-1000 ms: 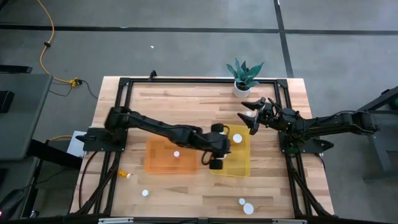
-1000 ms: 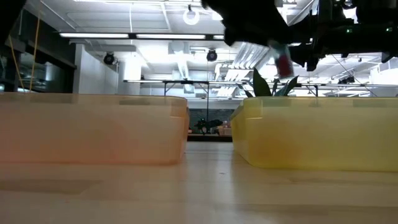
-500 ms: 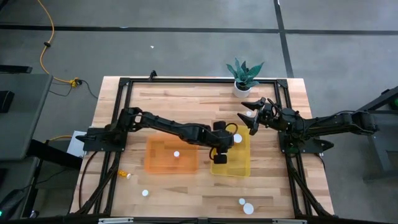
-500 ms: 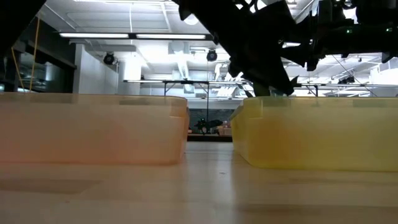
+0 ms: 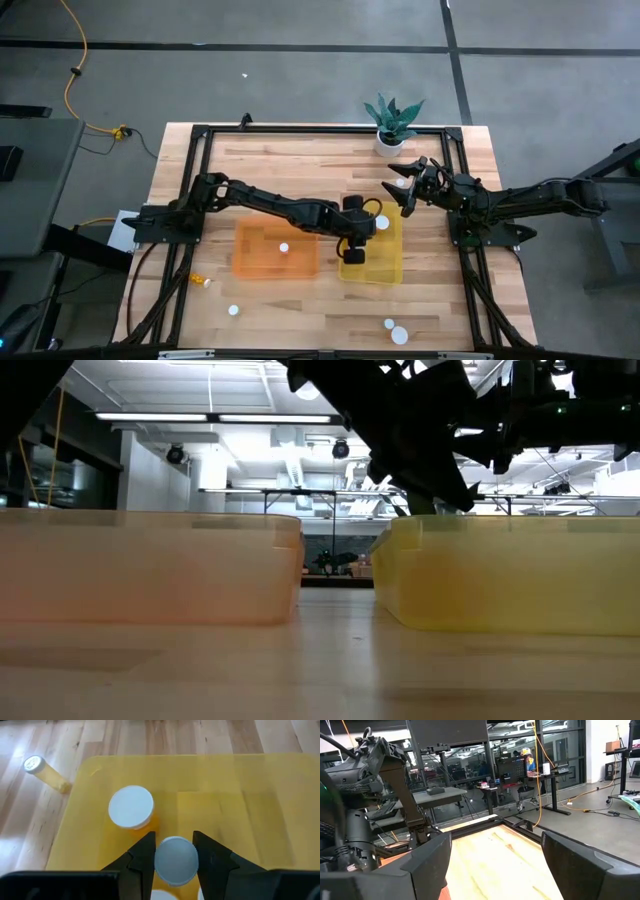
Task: Pick and place medicine bottles into bin by pill shape (circle, oval)
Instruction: Put the blue capsule bottle into the yellow bin, then put the bottom yellow tablet bottle into the orange bin
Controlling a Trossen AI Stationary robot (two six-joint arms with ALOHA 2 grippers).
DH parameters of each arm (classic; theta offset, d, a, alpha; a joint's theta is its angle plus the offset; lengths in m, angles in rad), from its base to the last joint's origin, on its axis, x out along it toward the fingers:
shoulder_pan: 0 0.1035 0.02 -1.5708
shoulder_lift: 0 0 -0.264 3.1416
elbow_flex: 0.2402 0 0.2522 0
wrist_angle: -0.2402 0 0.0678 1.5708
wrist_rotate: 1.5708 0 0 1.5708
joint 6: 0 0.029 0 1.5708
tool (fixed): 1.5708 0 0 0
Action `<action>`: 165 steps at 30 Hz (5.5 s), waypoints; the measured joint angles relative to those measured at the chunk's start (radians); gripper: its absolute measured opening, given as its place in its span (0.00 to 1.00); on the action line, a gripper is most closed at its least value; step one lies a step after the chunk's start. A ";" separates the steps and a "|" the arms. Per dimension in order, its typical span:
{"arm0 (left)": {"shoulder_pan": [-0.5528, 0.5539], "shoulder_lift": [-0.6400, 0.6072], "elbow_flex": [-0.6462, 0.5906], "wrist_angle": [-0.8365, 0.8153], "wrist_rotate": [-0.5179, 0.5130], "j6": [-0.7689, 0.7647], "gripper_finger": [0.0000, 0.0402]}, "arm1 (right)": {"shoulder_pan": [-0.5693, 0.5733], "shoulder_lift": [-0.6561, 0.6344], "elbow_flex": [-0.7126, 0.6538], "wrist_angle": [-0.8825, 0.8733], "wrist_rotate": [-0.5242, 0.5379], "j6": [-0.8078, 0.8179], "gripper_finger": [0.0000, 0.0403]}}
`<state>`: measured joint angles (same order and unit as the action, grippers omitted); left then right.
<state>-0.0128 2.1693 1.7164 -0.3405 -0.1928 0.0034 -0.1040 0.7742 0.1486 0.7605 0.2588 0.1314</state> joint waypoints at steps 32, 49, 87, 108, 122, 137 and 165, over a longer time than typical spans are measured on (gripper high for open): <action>-0.010 -0.328 -0.093 -0.352 -0.103 -0.012 0.53 | 0.000 -0.001 0.000 0.007 0.000 -0.008 0.75; -0.084 -1.307 -1.257 0.697 -0.210 -0.071 0.53 | 0.000 0.010 0.000 0.028 -0.013 0.003 0.75; -0.608 -1.013 -0.754 -0.354 -0.010 -0.666 0.53 | 0.000 0.011 0.000 0.037 -0.021 0.000 0.75; -0.971 -0.574 -0.609 -0.552 -0.186 -1.050 0.53 | 0.000 0.011 0.000 0.033 -0.020 0.018 0.75; -0.963 -0.501 -0.609 -0.523 -0.123 -1.058 0.53 | 0.000 0.011 0.000 0.029 -0.020 0.018 0.75; -0.918 -0.473 -0.609 -0.469 -0.093 -0.975 0.53 | 0.000 0.011 0.000 0.029 -0.020 0.019 0.75; -0.883 -0.473 -0.609 -0.490 -0.012 -0.943 0.50 | 0.000 0.011 0.000 0.025 -0.020 0.018 0.75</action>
<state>-0.8959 1.6962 1.1076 -0.8301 -0.2047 -0.9395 -0.1038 0.7853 0.1486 0.7858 0.2390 0.1493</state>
